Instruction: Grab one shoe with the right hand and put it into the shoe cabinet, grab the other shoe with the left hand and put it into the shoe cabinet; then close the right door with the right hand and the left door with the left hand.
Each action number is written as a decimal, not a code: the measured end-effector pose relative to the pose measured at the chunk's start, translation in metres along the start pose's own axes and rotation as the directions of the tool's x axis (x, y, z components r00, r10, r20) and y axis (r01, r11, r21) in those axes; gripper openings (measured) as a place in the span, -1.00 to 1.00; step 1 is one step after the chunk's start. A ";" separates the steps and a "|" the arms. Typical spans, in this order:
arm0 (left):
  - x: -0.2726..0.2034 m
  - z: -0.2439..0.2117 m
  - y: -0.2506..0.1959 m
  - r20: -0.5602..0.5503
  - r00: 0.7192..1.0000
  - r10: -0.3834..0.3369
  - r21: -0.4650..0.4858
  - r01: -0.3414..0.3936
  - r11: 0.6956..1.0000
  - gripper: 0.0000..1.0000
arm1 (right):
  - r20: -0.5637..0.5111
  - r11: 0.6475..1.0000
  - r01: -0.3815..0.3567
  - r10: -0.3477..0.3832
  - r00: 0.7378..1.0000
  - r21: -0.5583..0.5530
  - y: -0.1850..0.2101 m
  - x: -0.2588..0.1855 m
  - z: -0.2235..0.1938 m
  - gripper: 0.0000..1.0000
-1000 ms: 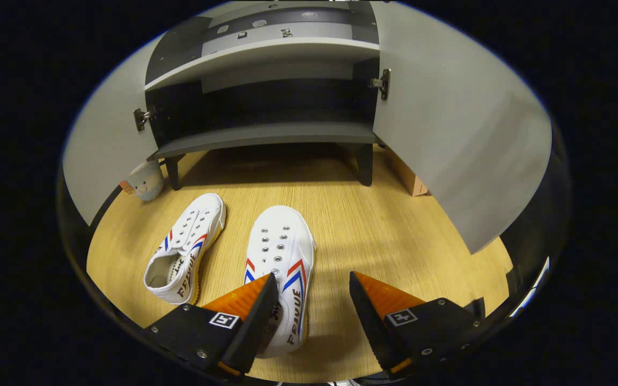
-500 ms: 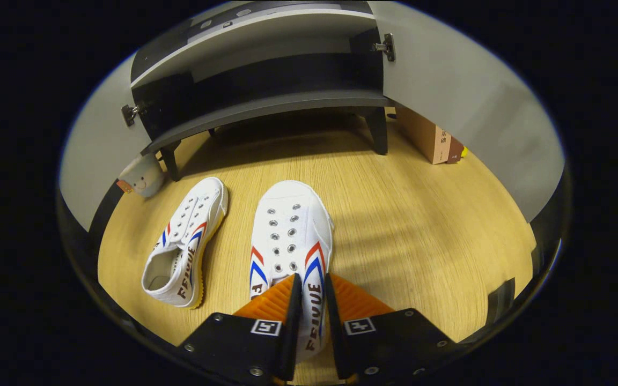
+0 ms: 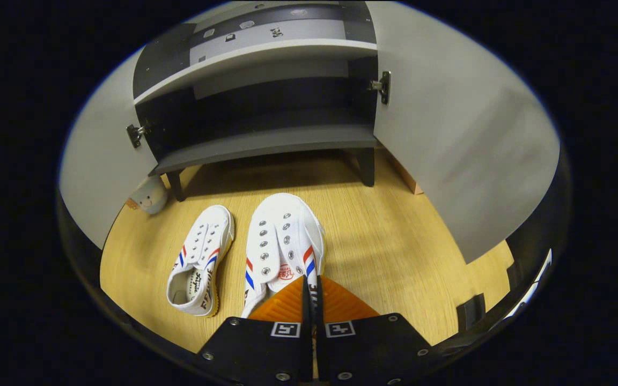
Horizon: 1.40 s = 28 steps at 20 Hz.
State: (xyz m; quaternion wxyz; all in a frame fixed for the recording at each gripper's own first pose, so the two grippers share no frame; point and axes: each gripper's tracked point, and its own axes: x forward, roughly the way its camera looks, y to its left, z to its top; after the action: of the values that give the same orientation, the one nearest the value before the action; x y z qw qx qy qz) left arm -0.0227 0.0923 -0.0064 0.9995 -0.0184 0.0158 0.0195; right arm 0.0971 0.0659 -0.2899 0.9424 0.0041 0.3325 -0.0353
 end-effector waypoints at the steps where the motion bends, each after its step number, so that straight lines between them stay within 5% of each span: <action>1: 0.001 -0.001 0.000 0.002 1.000 -0.002 -0.003 0.002 1.000 0.99 | 0.019 1.000 -0.002 0.002 1.000 -0.006 0.002 -0.008 0.011 -0.95; 13: 0.014 -0.016 0.000 -0.011 1.000 -0.005 -0.010 0.005 1.000 0.93 | 0.230 0.991 -0.135 0.129 0.965 0.012 0.061 -0.105 0.186 -0.96; 18: 0.013 -0.013 0.007 0.001 1.000 0.005 0.012 -0.005 1.000 0.93 | 0.307 0.992 -0.122 0.105 0.946 0.038 0.056 -0.147 0.241 -0.96; 22: 0.009 -0.012 0.016 0.002 1.000 0.016 0.017 -0.016 1.000 0.93 | 0.334 0.992 -0.103 0.075 0.940 0.068 0.051 -0.150 0.290 -0.95; 28: 0.007 -0.014 0.024 -0.002 0.999 0.036 0.020 -0.036 0.999 0.93 | 0.341 0.994 -0.066 0.033 0.939 0.084 0.054 -0.099 0.361 -0.95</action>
State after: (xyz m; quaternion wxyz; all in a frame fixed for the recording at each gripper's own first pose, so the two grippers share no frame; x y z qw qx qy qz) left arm -0.0168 0.1163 -0.0213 0.9991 -0.0080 0.0175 0.0373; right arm 0.2499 0.1148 0.0526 0.9850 0.0508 0.1629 -0.0275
